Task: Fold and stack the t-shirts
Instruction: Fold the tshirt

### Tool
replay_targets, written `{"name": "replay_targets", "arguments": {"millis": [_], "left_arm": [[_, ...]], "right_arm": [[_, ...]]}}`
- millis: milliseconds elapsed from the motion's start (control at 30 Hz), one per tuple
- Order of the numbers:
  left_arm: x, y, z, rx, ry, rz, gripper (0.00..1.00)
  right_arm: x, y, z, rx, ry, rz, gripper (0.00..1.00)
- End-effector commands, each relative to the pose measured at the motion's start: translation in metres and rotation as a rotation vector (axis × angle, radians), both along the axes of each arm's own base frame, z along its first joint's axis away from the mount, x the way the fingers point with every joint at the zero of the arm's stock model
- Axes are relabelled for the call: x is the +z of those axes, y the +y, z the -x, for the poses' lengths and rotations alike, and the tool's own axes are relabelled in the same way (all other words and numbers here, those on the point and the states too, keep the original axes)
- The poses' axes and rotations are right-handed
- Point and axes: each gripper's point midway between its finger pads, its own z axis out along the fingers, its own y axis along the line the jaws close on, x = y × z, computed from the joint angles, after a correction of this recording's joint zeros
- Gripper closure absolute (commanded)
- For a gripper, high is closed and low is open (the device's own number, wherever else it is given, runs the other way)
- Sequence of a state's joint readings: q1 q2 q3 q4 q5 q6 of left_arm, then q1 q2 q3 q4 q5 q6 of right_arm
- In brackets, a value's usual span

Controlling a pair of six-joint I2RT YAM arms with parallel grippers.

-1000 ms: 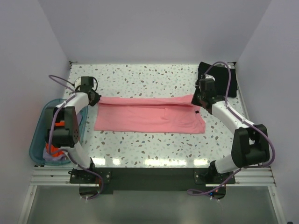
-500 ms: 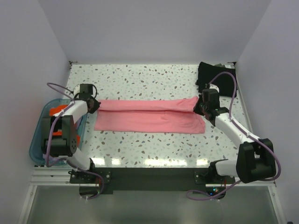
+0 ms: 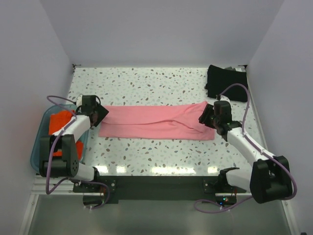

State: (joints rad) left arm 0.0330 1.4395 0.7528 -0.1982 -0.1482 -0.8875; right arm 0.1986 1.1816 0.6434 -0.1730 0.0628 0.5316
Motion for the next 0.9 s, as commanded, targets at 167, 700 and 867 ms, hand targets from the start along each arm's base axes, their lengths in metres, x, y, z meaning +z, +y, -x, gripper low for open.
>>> {"name": "replay_targets", "arguments": {"millis": [167,700,867], "left_arm": [[0.021,-0.007,-0.024,-0.055,-0.044,-0.024,0.43],[0.002,-0.043,-0.027,-0.181,0.001,-0.021,0.46],[0.001,-0.045,-0.028,-0.183,0.001,-0.021,0.47]], "right_arm": [[0.022,0.043,-0.050,0.130,-0.052,0.058,0.54],[-0.026,0.090,-0.110,0.230,0.017,0.156,0.56],[-0.033,0.108,-0.106,0.258,0.027,0.173,0.56]]}}
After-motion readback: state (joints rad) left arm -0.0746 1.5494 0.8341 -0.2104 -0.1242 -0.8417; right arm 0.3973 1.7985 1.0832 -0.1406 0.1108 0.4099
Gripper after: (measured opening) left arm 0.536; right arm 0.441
